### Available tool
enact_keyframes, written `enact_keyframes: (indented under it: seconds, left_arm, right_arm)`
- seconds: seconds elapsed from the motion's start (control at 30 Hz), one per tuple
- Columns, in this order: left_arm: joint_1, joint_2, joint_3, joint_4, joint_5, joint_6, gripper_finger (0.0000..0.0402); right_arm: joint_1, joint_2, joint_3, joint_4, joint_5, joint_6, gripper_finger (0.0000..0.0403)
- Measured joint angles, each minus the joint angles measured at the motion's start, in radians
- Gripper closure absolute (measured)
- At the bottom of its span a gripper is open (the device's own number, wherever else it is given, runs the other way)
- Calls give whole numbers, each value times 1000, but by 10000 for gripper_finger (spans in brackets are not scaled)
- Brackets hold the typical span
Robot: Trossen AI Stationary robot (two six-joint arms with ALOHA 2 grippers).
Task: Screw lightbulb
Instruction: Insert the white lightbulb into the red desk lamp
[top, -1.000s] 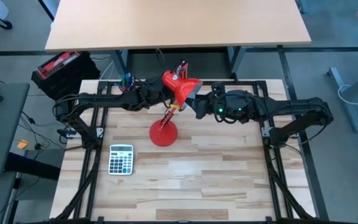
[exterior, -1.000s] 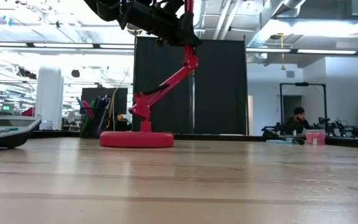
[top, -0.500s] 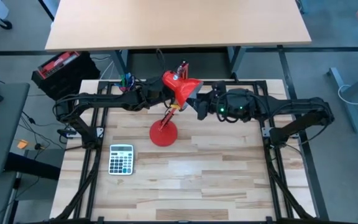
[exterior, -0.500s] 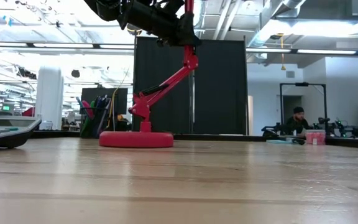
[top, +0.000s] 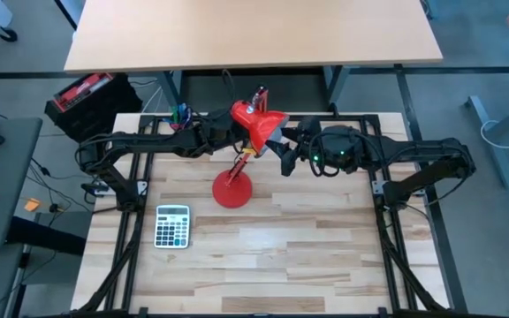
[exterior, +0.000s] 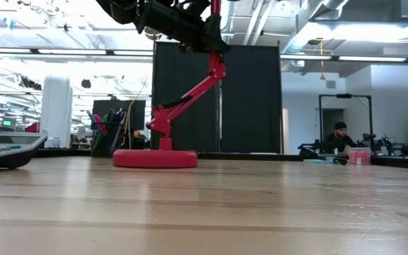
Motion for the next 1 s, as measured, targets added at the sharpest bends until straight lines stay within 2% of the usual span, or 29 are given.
enact_keyframes:
  seconds: [0.1,0.33,0.47,0.77,0.93,1.0]
  left_arm:
    - [0,0,-1,0,2,-3,343]
    - [0,0,-1,0,8,-6,343]
    - [-6,0,-1,-2,7,-7,343]
    - [-11,0,1,-14,6,-7,343]
    - [-12,2,0,-14,7,-5,343]
    - [-13,1,0,-15,4,-9,343]
  right_arm:
    - [-3,0,-1,21,-59,76,148]
    - [-50,-11,-2,18,-164,417,149]
    - [-74,-11,0,-3,-211,503,149]
    - [-79,-55,0,-41,-213,375,149]
    - [-77,-100,0,-70,-127,306,149]
    - [-78,-104,-1,-73,-125,302,149]
